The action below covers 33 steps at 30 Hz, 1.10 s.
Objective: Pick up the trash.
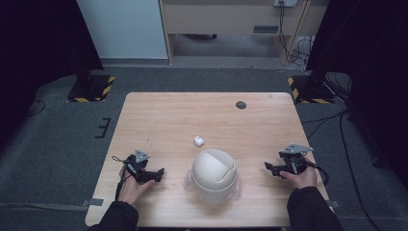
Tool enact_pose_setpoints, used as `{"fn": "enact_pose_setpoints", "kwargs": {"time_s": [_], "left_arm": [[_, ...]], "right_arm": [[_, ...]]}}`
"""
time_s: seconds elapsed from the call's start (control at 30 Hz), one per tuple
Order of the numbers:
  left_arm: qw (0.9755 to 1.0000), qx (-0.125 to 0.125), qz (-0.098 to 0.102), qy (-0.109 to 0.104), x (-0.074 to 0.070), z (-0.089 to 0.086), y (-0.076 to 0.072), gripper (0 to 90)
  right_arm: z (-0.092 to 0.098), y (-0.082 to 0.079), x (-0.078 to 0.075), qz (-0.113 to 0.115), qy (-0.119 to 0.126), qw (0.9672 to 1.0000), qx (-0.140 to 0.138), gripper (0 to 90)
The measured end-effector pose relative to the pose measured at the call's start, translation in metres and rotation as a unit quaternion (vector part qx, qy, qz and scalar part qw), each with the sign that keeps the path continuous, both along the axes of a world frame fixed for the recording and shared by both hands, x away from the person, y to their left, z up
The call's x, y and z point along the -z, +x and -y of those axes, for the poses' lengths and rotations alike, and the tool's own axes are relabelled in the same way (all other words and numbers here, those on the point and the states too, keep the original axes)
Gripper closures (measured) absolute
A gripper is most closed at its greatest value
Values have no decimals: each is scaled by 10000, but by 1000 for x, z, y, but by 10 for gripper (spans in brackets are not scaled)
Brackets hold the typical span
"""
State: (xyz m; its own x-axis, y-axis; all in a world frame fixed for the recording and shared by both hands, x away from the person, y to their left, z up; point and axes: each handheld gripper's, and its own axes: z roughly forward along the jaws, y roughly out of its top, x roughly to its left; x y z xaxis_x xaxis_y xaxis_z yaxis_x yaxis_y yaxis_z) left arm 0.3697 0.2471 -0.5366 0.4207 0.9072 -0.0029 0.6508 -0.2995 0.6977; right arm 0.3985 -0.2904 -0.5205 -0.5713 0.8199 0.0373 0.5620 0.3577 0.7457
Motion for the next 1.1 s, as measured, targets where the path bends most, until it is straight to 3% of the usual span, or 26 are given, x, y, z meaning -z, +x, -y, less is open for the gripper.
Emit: {"fn": "enact_pose_setpoints", "kwargs": {"time_s": [0.3, 0.63, 0.77, 0.83, 0.87, 0.9, 1.0, 1.07, 1.1], "left_arm": [[9999, 160, -10, 0, 0, -3, 2, 0], [9998, 182, -7, -4, 0, -3, 2, 0], [9998, 188, -10, 0, 0, -3, 2, 0], [9998, 188, -11, 2, 0, -3, 2, 0], [9998, 188, -11, 2, 0, -3, 2, 0], [9998, 189, -10, 1, 0, -3, 2, 0], [9998, 188, -10, 1, 0, -3, 2, 0], [9998, 188, -10, 3, 0, -3, 2, 0], [9998, 188, -10, 3, 0, -3, 2, 0]], "right_arm": [[3, -1, -14, 310, 266, 9990, -179, 198], [-2, -1, -41, 740, 592, 9937, -590, 190], [-3, -3, -55, 936, 802, 9898, -717, 189], [-4, -5, -67, 1066, 970, 9863, -808, 190], [-4, -5, -67, 1066, 970, 9863, -808, 190], [-6, -5, -74, 1147, 1040, 9839, -898, 191], [-8, -7, -81, 1228, 1066, 9817, -987, 192], [-11, -10, -92, 1355, 1136, 9773, -1165, 193], [-11, -10, -92, 1355, 1136, 9773, -1165, 193]]}}
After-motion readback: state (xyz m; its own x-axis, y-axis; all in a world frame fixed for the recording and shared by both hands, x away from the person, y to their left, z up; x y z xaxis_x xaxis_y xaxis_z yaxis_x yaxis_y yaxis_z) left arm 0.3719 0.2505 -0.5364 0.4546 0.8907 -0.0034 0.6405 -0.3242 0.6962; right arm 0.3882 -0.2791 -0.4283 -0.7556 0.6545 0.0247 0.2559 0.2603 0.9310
